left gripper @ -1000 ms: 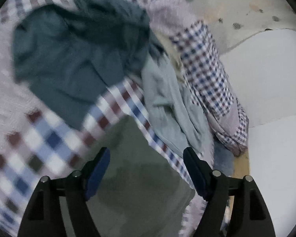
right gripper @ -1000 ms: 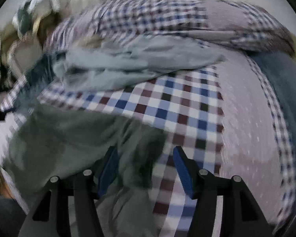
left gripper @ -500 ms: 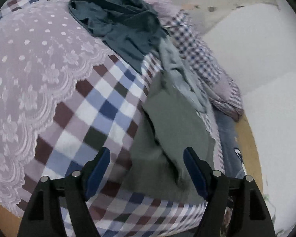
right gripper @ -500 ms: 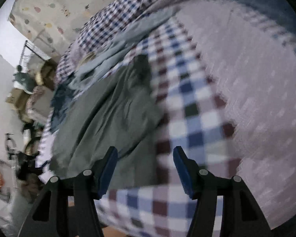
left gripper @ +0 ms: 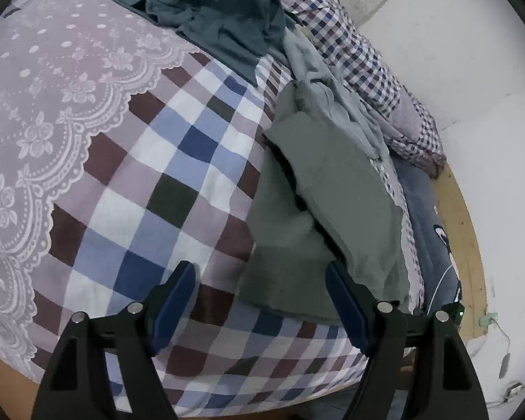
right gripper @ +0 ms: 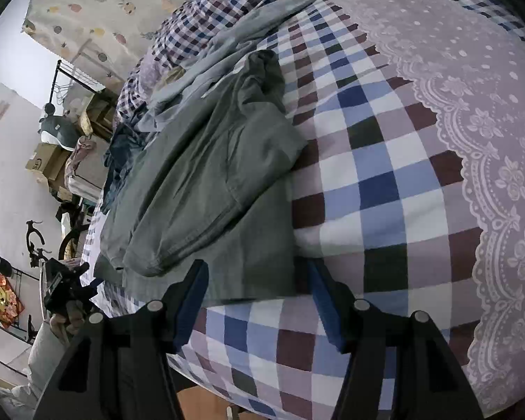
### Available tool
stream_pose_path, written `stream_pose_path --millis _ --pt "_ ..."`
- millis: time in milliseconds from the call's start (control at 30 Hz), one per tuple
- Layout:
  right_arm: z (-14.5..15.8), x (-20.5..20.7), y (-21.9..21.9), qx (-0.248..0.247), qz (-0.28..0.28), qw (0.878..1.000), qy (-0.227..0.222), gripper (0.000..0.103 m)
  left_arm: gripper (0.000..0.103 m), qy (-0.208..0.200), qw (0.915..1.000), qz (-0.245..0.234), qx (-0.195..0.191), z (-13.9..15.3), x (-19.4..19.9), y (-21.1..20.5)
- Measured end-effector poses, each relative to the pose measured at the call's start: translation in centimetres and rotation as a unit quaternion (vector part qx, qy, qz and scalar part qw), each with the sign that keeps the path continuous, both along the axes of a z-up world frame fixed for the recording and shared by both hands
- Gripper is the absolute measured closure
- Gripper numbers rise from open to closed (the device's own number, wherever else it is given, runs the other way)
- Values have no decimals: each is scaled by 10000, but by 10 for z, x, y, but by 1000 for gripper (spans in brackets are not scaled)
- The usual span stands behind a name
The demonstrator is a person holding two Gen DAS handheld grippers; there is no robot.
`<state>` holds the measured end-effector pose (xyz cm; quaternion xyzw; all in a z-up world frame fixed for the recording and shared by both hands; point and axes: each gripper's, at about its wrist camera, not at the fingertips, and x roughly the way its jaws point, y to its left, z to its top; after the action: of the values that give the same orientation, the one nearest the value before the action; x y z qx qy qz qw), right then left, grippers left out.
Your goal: Fold clothes
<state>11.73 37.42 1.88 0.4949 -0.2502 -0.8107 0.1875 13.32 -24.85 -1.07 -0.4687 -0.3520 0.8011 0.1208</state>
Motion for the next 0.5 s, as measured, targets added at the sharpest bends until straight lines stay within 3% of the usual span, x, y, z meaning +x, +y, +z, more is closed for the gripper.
stream_pose_path --millis 200,267,333,500 --pt "1 0 -4 116 74 9999 102 39 23 90 9998 164 104 -2 0 -2" --pt "1 0 -4 145 79 9998 131 40 29 144 9997 111 157 0 0 -1" --pt "1 1 -3 157 97 9997 142 41 54 156 9997 55 171 0 -1 1" --pt "1 1 -10 347 228 9990 150 53 84 101 9998 -88 122 0 -7 11"
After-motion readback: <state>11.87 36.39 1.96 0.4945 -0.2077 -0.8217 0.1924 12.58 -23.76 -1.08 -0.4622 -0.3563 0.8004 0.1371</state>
